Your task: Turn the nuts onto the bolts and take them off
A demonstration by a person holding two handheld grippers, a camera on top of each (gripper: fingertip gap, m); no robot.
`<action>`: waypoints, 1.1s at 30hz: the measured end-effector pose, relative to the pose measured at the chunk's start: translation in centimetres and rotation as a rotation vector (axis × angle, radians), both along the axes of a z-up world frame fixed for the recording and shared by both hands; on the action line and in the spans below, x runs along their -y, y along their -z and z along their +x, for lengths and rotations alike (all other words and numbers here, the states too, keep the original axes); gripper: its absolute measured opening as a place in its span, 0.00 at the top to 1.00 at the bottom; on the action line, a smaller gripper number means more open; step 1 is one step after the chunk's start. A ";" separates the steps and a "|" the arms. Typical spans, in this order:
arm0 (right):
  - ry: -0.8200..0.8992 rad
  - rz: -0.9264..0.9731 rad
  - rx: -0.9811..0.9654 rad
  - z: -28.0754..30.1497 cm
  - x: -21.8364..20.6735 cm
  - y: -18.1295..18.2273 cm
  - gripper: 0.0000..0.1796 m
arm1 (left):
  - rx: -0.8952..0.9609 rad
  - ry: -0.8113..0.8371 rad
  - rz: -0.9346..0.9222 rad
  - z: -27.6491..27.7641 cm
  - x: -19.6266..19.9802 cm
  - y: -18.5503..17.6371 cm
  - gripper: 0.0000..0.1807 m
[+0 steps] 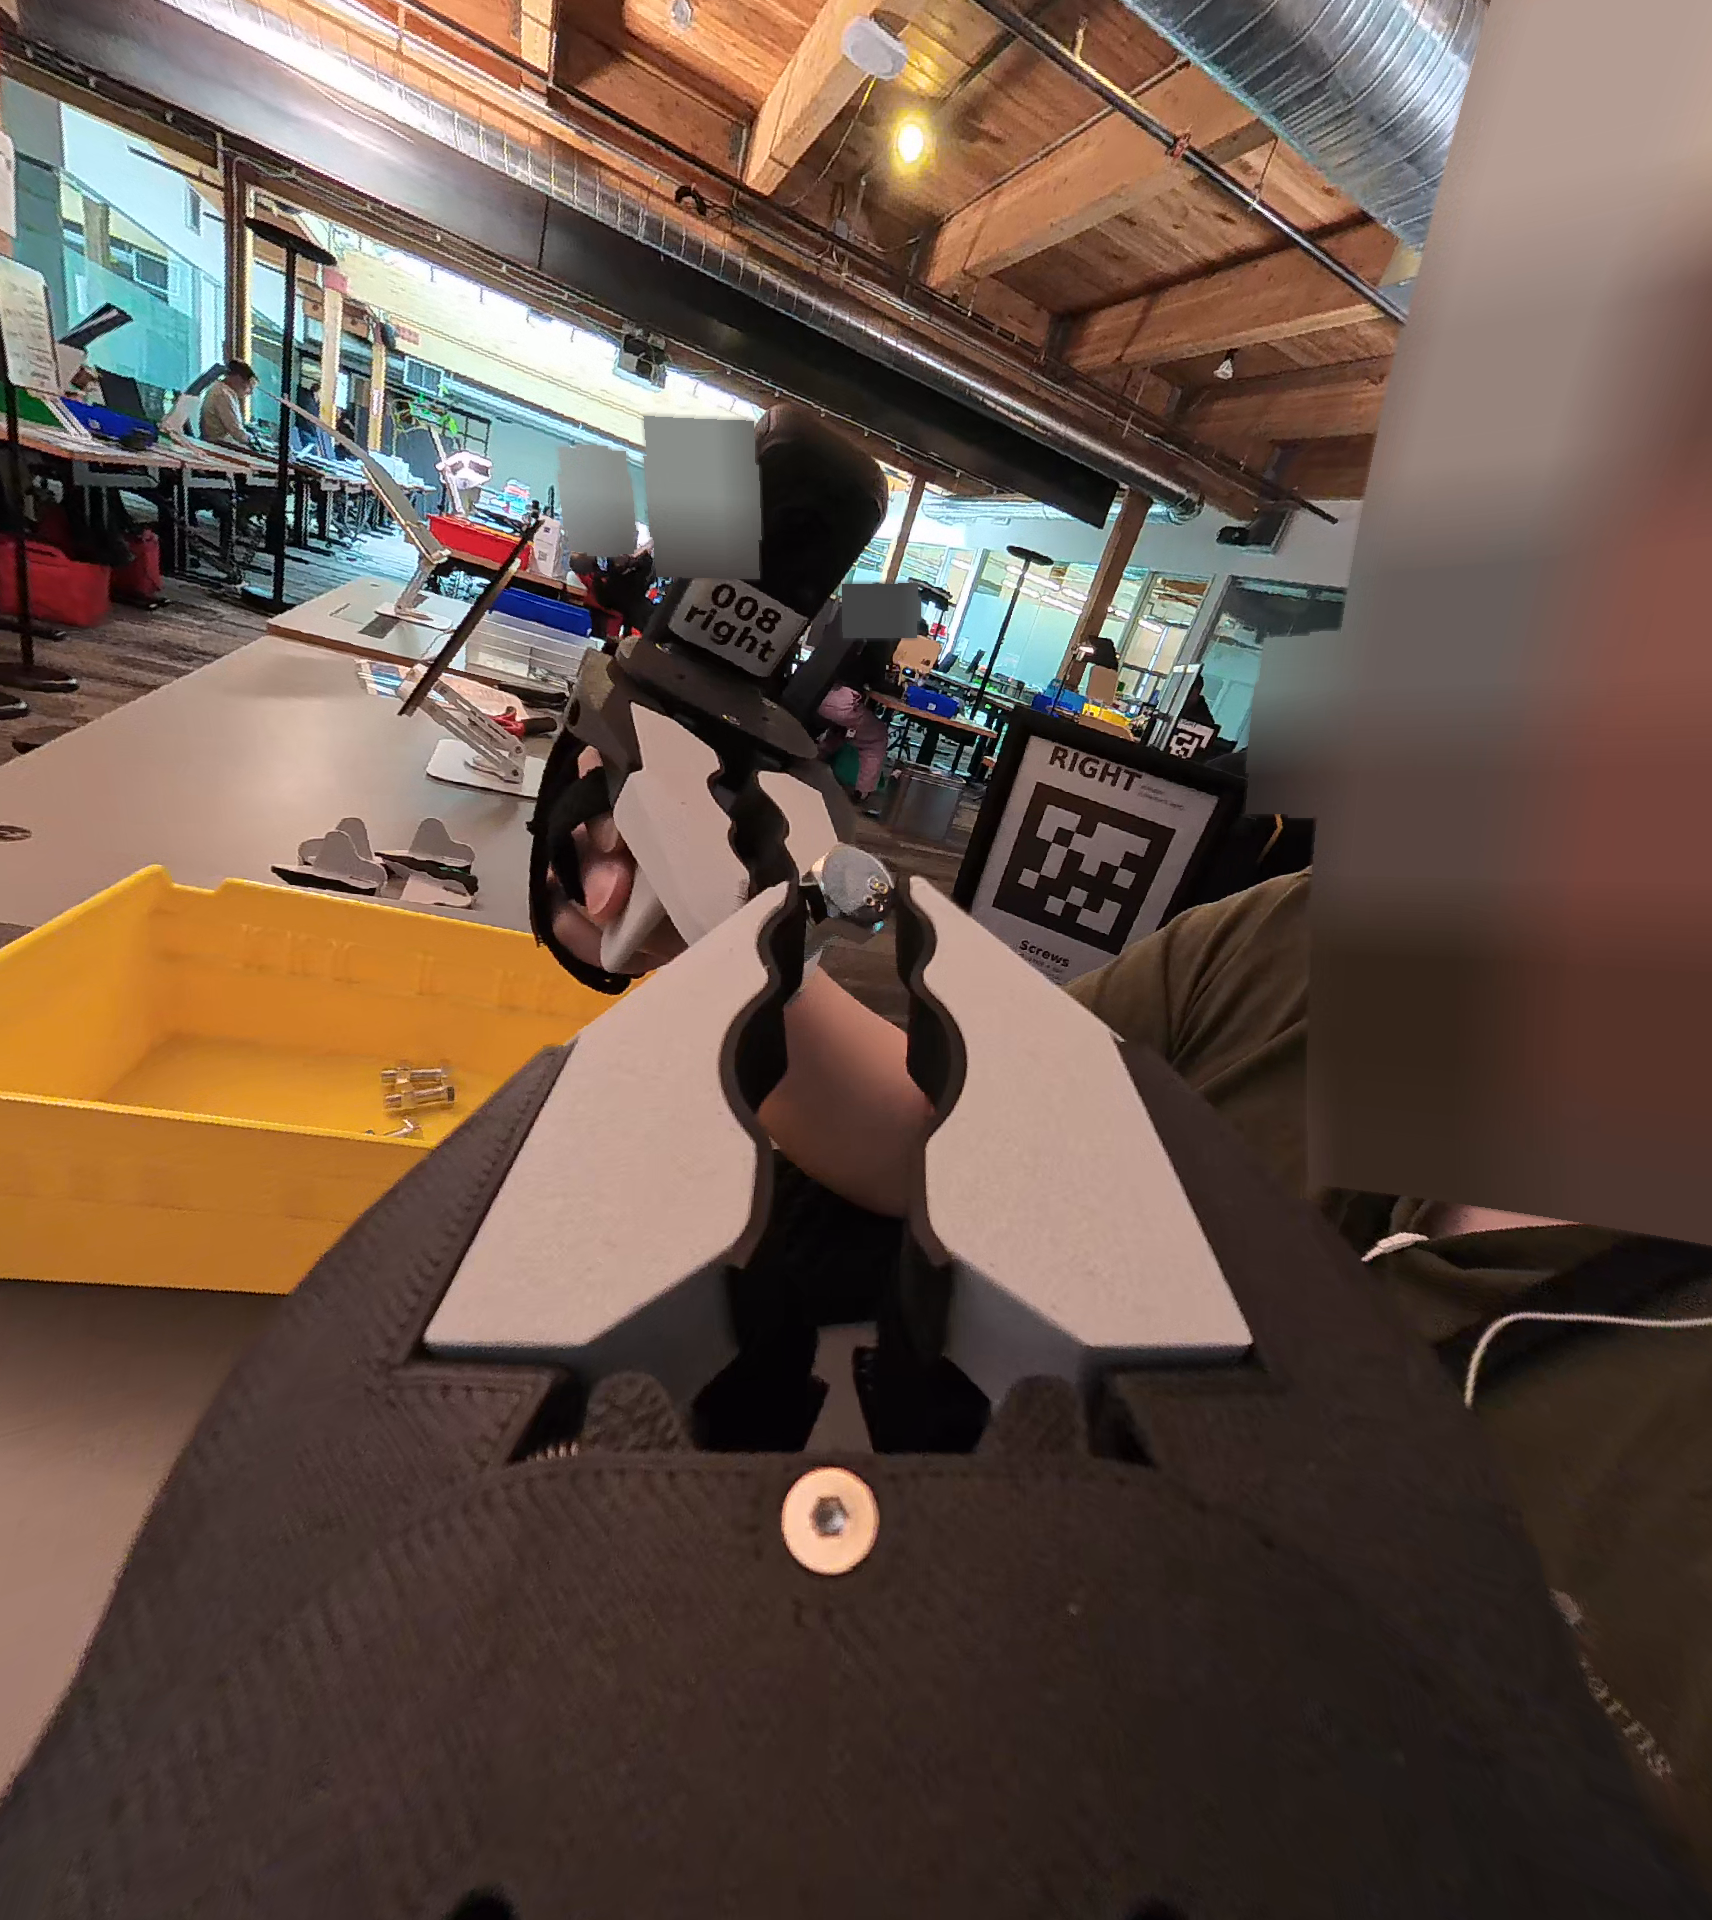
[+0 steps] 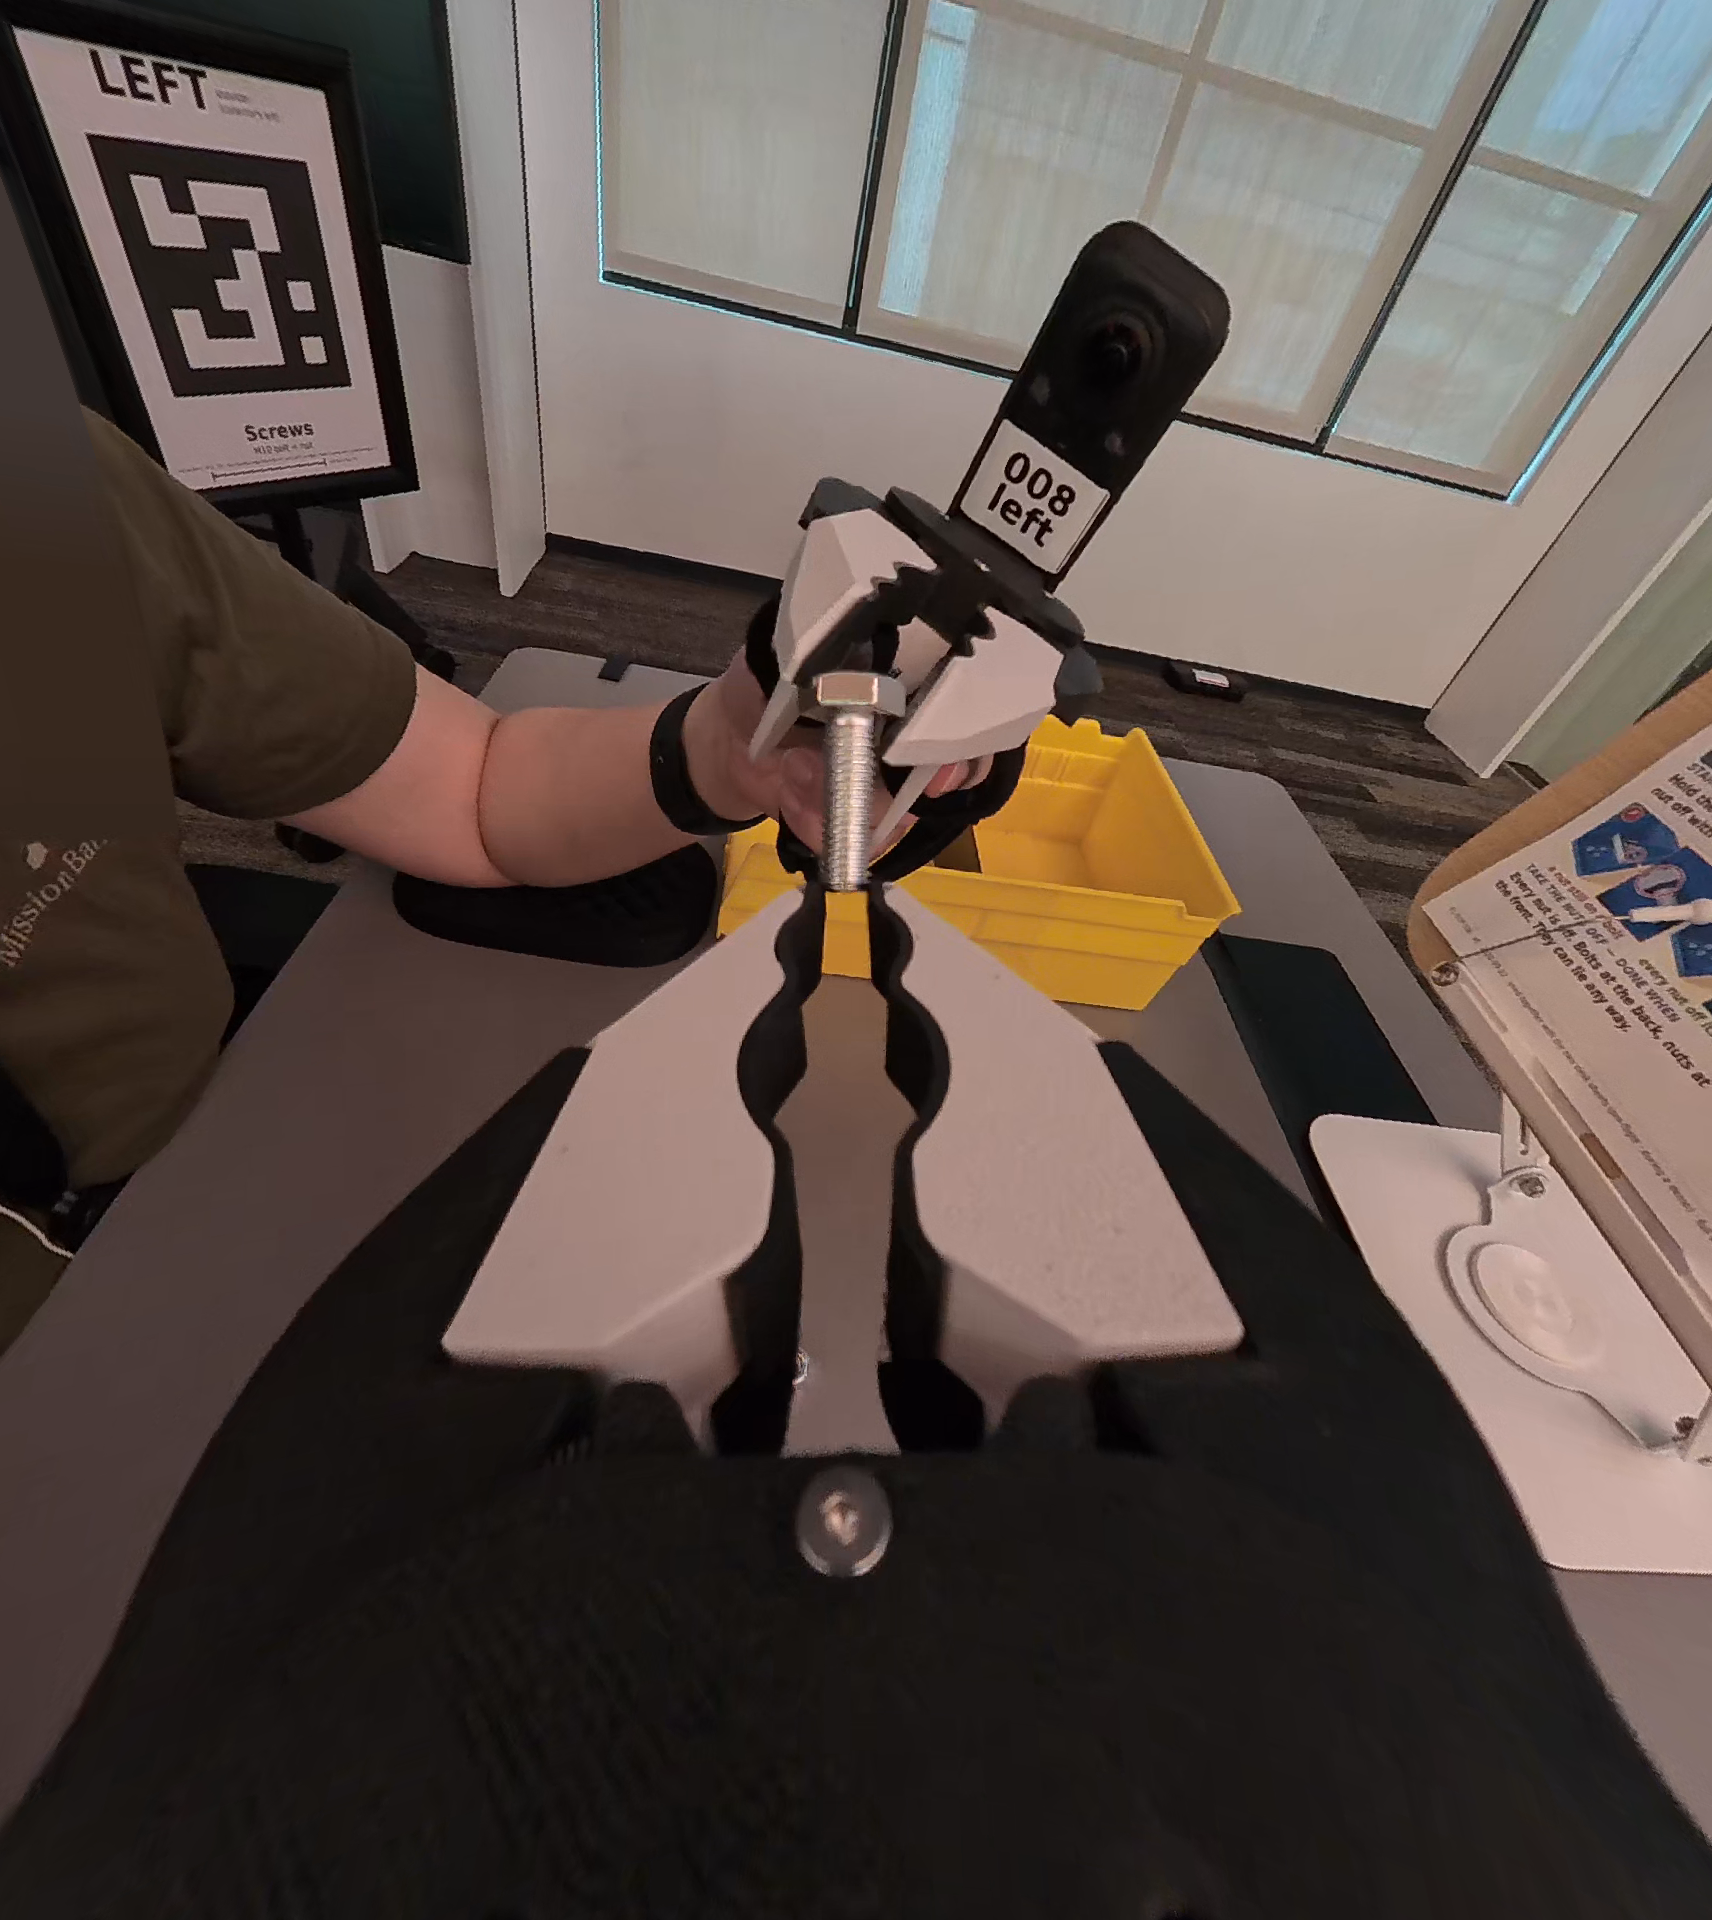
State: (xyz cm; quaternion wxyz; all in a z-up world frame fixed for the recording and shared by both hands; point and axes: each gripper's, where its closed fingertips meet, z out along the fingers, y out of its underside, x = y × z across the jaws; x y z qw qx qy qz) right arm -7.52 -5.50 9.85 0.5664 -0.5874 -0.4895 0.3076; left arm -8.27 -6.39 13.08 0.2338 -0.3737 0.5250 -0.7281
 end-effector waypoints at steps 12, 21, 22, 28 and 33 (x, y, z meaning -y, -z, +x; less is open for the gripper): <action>0.028 -0.005 0.025 0.0 -0.4 0.3 0.95 | -0.024 -0.047 0.068 0.9 -0.1 1.1 0.91; 0.291 0.065 0.403 2.4 -2.8 4.2 0.95 | -0.236 -0.306 0.475 2.7 -2.1 6.0 0.73; 0.308 0.073 0.436 2.5 -2.9 4.5 0.95 | -0.248 -0.327 0.520 2.8 -2.2 6.4 0.78; 0.332 0.075 0.481 2.4 -3.1 4.9 0.95 | -0.280 -0.435 0.666 3.1 -3.3 7.4 0.91; 0.333 0.138 0.420 2.3 -3.0 3.5 0.95 | -0.228 -0.453 0.644 3.0 -3.2 6.1 0.91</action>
